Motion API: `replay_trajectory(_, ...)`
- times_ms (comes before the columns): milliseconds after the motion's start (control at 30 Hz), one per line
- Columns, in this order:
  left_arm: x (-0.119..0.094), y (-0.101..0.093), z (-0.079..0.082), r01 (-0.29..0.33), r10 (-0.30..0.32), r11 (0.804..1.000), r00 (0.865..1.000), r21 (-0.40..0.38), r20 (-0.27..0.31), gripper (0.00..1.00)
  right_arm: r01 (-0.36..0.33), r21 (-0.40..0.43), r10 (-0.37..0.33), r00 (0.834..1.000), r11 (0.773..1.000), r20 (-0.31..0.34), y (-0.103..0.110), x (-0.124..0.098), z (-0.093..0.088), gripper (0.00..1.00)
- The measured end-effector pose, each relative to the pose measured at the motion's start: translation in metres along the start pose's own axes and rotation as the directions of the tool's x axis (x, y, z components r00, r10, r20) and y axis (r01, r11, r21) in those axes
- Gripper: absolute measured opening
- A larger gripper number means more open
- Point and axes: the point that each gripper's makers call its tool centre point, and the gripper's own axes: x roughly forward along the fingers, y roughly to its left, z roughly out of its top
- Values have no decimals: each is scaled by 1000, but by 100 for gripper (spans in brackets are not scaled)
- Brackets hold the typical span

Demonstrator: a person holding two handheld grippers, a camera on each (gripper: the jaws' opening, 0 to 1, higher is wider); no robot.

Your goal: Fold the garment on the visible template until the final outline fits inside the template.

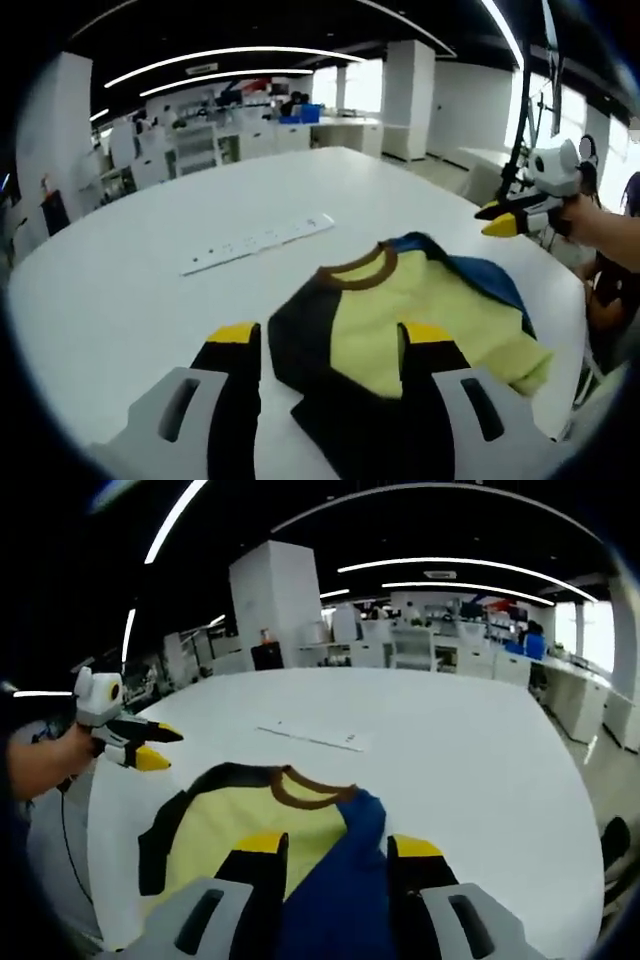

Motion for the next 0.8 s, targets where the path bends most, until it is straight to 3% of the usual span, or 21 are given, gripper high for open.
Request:
replay_trajectory(533,-20,-3,-26,-13,12,1000,1000,-22,-19,47,-14,5,14,1000,1000,-6,21,-18,-19,34)
replay_trajectory(800,-27,1,-47,-18,16,998,999,-60,-42,45,-20,-7,20,999,1000,-32,28,-23,-33,33)
